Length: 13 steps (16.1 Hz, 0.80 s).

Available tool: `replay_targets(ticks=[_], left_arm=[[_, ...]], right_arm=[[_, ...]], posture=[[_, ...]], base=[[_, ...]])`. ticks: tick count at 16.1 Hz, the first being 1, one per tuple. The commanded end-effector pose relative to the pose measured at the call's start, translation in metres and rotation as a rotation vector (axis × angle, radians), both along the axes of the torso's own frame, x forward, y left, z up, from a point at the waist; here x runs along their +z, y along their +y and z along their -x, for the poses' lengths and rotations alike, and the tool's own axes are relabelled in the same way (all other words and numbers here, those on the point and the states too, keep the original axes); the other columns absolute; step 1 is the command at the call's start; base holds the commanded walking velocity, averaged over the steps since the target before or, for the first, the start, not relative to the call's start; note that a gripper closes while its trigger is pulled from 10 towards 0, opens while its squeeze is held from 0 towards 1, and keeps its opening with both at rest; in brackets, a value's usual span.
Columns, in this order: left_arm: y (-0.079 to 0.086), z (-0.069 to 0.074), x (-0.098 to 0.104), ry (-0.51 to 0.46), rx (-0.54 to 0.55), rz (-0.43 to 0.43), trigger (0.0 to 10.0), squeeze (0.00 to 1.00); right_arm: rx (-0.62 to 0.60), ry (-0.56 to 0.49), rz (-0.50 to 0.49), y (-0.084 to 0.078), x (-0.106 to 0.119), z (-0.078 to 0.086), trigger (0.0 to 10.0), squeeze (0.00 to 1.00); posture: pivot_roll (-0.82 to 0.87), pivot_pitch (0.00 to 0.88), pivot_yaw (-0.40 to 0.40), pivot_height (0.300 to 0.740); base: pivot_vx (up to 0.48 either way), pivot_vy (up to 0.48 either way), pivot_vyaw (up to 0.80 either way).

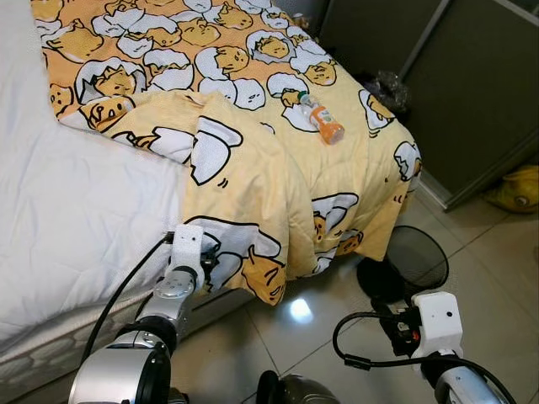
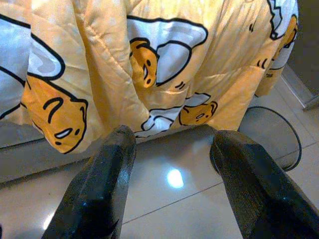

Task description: Clean up the room

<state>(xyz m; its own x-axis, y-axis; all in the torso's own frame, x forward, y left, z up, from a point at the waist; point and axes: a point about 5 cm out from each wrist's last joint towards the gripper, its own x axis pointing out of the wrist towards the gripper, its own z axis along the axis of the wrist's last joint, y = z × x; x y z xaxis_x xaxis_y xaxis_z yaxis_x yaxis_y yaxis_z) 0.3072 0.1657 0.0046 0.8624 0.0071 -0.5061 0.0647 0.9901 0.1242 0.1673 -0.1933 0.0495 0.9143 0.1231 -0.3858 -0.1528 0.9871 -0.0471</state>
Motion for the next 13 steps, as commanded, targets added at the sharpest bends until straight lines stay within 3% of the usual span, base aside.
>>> replay_targets(ticks=[1,6,10,13], left_arm=[[-0.008,0.003,-0.004,0.035,-0.057,-0.011,0.0,0.0],[-0.006,0.004,-0.006,0.058,-0.088,-0.065,0.0,0.0],[0.004,0.003,-0.005,0.06,0.069,0.059,0.0,0.0],[0.007,0.009,-0.011,0.083,0.005,-0.019,0.0,0.0]], right_arm=[[-0.032,0.006,0.006,-0.007,0.001,0.003,10.0,0.0],[-0.045,0.016,0.013,-0.01,0.001,0.006,10.0,0.0],[-0.045,0.019,0.019,-0.011,-0.001,0.005,10.0,0.0],[-0.035,0.014,0.014,-0.008,-0.002,-0.002,10.0,0.0]], posture=[[-0.25,0.166,-0.169,0.74],[-0.26,0.173,-0.167,0.74],[-0.26,0.138,-0.161,0.74],[-0.24,0.121,-0.157,0.74]], base=[[0.0,0.0,0.0],[0.0,0.0,0.0],[0.0,0.0,0.0],[0.0,0.0,0.0]])
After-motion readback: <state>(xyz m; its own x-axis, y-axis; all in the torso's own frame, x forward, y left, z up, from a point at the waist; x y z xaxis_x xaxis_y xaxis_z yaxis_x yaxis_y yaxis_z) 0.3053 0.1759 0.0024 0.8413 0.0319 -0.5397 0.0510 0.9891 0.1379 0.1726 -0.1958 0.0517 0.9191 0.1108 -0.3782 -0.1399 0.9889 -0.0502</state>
